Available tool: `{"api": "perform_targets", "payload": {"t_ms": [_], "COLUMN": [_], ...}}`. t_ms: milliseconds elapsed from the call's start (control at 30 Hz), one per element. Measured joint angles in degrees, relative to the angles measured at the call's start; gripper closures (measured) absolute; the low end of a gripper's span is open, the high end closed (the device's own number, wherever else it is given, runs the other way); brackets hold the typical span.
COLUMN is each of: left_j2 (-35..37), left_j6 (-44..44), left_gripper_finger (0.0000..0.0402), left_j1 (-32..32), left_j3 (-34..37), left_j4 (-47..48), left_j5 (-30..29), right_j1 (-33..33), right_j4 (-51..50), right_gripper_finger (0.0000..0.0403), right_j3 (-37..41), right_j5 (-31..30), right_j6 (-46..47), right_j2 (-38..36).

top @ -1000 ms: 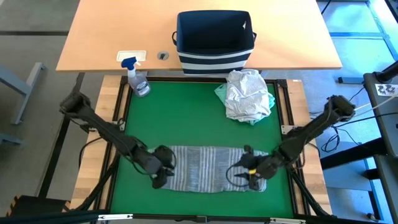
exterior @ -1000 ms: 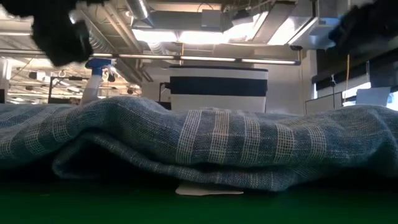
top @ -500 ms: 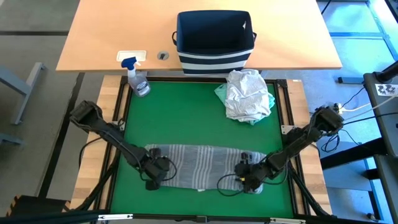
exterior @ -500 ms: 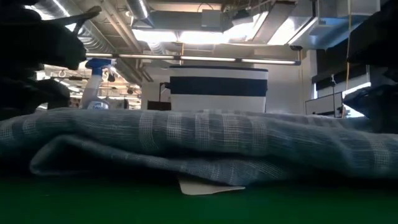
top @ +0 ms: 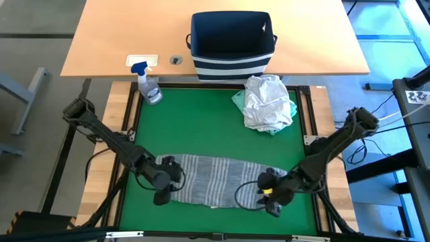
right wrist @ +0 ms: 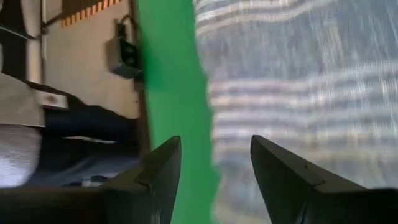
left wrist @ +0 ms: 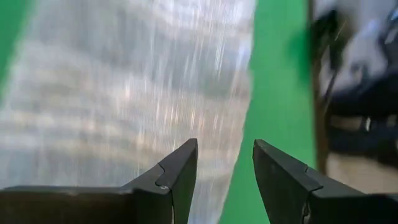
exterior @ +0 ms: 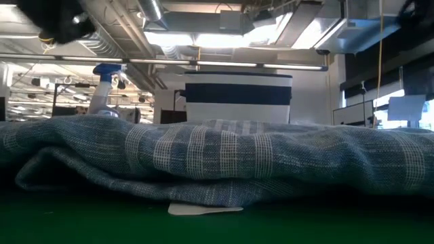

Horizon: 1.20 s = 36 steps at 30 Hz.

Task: Fold laundry
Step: Fold the blue polo shirt

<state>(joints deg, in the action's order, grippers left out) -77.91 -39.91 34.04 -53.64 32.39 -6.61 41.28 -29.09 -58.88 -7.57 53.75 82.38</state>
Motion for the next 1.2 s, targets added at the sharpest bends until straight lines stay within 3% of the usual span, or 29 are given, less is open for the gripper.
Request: {"api": "perform_targets", "payload": {"t_ms": [133, 233, 333, 500, 633, 833, 1200], "left_j2": [0.81, -0.25, -2.54, -6.44, -9.56, -12.32, -12.7], "left_j6": [2.81, 3.53, 3.2, 1.5, 1.14, -0.21, 1.32], "left_gripper_finger": [0.025, 0.025, 0.025, 0.025, 0.025, 0.025, 0.025], "left_j1": [-0.16, -0.99, -2.49, -5.48, -7.74, -10.74, -12.85], "left_j3": [-0.95, -0.97, -0.97, -0.97, -0.97, -0.97, -0.97], "left_j4": [-8.49, -15.84, -19.09, -21.39, -24.81, -27.04, -27.09], "left_j5": [-5.7, -6.42, -6.16, -5.52, -4.77, -2.14, -3.37], "right_j1": [4.0, 7.4, 11.31, 15.78, 18.49, 20.34, 20.39], "right_j4": [-6.61, -12.5, -19.44, -20.3, -14.17, 3.81, 22.22], "right_gripper_finger": [0.021, 0.0203, 0.0173, 0.011, 0.0085, 0.0082, 0.0081], "right_j3": [-2.35, -2.29, -1.63, 5.17, 13.79, 26.29, 35.57], "right_j5": [0.71, 1.25, -0.21, -1.89, -2.92, -10.62, -20.13], "right_j6": [12.38, 24.54, 34.76, 48.78, 57.25, 64.45, 64.22], "right_j2": [-2.19, -2.88, -2.84, -3.65, -5.37, -8.32, -8.04]}}
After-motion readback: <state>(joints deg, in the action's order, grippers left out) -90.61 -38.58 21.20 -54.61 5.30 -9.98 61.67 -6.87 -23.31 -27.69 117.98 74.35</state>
